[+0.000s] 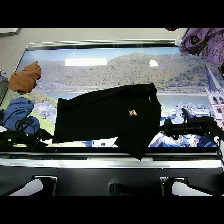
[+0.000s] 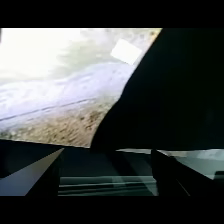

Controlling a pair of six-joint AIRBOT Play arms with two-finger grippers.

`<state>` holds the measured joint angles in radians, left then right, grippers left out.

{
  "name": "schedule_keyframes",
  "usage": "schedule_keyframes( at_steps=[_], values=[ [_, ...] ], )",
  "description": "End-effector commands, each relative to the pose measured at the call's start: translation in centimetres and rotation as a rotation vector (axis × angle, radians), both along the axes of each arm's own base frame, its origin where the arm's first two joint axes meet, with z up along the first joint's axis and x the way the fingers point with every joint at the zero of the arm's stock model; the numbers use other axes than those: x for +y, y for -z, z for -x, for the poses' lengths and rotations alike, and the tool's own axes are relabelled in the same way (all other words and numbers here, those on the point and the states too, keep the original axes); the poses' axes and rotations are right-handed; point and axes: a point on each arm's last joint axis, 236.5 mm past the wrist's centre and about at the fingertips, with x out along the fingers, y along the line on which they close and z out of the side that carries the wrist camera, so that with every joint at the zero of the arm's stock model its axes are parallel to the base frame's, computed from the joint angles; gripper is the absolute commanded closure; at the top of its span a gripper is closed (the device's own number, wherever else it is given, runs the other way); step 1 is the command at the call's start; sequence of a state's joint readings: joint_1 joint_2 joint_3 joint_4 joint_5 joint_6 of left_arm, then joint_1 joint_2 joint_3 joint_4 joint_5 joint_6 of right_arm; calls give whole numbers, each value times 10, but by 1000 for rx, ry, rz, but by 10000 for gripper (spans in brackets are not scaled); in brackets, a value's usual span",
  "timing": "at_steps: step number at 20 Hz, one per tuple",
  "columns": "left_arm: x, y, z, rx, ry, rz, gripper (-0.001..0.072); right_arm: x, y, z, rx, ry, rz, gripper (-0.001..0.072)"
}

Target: Fold the clothes and pants, and hang the long-sleeved shirts on hangers.

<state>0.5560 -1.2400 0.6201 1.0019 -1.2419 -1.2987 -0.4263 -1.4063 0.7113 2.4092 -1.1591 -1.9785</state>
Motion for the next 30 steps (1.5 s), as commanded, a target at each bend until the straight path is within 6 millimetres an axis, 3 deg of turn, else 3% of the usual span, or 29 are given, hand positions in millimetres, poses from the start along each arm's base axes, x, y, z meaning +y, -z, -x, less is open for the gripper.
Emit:
schedule_keyframes(
  at_steps=[1, 4, 5, 6, 7, 11, 13, 15, 17, 19, 21, 22, 24, 26, 28, 30],
  values=[
    [-5, 9, -5, -7, 6, -4, 93, 4, -3, 4, 10, -18, -20, 683],
    [-18, 16, -9, 2, 18, 22, 110, 7, -6, 8, 17, -31, -34, 683],
    [-23, 19, -8, 15, 31, 31, 187, 8, -7, 8, 17, -34, -36, 684],
    [-25, 22, -7, 22, 37, 32, 459, 8, -9, 8, 8, -37, -33, 684],
    [-25, 23, -9, 20, 34, 28, 678, 7, -11, 7, -2, -37, -28, 684],
    [-23, 7, -37, -61, 6, 27, 691, 6, -38, -4, -113, -44, 3, 686],
    [-20, -16, -70, -154, 44, -10, 692, 8, -65, -24, -218, -67, 52, 686],
    [-14, -57, -116, -278, 59, -62, 693, 16, -104, -58, -371, -134, 145, 687],
    [-8, -128, -172, -462, 67, -127, 693, 22, -165, -104, -538, -146, 244, 687],
    [-2, -225, -217, -681, 75, -215, 693, 23, -254, -143, -748, -128, 341, 686],
    [10, -329, -236, -890, 93, -378, 694, 15, -363, -159, -951, -42, 406, 686],
    [17, -380, -234, -974, 76, -464, 694, 9, -414, -155, -1041, -5, 436, 686],
    [30, -465, -209, -1103, 20, -597, 694, 3, -510, -125, -1220, 50, 520, 686],
    [38, -523, -169, -1199, -42, -706, 694, 1, -582, -77, -1372, 95, 603, 686],
    [40, -548, -119, -1236, -80, -788, 694, 7, -627, -17, -1496, 136, 641, 687],
    [39, -552, -76, -1239, -101, -835, 694, 13, -647, 36, -1540, 178, 639, 687]
  ],
)
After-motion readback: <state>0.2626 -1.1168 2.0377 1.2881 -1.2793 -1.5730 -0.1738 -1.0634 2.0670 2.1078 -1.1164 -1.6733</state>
